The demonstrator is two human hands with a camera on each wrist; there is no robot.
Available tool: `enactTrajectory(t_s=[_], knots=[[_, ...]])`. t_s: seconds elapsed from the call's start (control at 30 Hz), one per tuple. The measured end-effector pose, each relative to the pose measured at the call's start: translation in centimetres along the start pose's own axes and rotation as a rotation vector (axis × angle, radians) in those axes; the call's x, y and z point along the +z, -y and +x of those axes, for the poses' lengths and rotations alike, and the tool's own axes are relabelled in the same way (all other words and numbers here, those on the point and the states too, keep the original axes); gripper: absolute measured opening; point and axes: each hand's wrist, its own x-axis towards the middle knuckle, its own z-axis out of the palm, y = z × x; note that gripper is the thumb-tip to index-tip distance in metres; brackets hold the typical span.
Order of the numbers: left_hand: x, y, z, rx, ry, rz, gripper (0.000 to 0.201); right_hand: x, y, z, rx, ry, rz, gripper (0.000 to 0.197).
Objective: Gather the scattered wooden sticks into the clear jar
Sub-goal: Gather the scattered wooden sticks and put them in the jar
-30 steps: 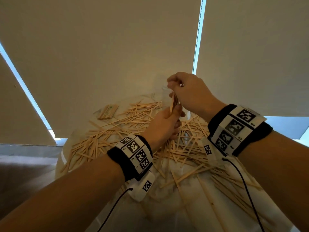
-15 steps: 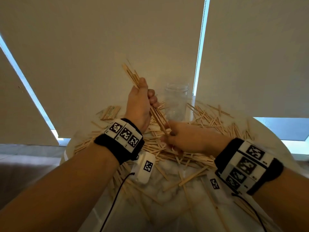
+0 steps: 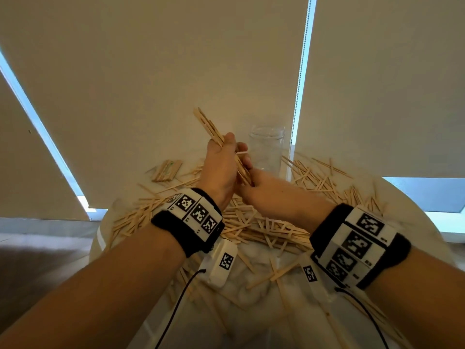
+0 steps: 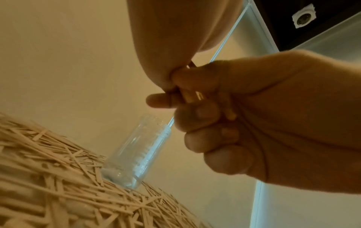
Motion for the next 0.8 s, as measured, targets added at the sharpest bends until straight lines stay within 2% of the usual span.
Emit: enactTrajectory(t_s=[0.1, 0.23, 0.3, 0.47, 0.6, 0.7, 0.73, 0.8], knots=[[-0.1, 0.0, -0.1, 0.049, 0.029, 0.065, 0.013, -0.5, 0.2, 0.4, -0.01, -0.115, 0.015, 0.014], [0.0, 0.2, -0.1, 0.023, 0.102, 0.137, 0.037, -0.5, 0.2, 0.8, -0.072, -0.239, -0.113, 0.036], [0.1, 0.3, -0.1, -0.014, 0.128, 0.145, 0.044, -0.6, 0.3, 0.9, -0.08, -0.238, -0.095, 0.031], [0.1, 0.4, 0.0, -0.077, 0.132, 0.139, 0.04, -0.7, -0.2, 1.4, -0.147, -0.259, -0.134, 0.018], [-0.5, 0.7, 0.0, -0.151, 0.175, 0.167, 0.038, -0.7, -0.9, 1.5, -0.136, -0.266, -0.14, 0.023], [-0.9, 0.5, -0.1, -0.216, 0.201, 0.202, 0.029, -0.7, -1.2, 1.5, -0.119, -0.238, -0.213, 0.023], [-1.1, 0.0, 0.0, -0.218, 0.183, 0.17, 0.027, -0.8, -1.4, 1.5, -0.11, -0.23, -0.254, 0.025], [-1.5, -1.5, 0.6, -0.194, 0.058, 0.015, 0.037, -1.2, -1.8, 1.1, -0.084, -0.221, -0.328, 0.027]])
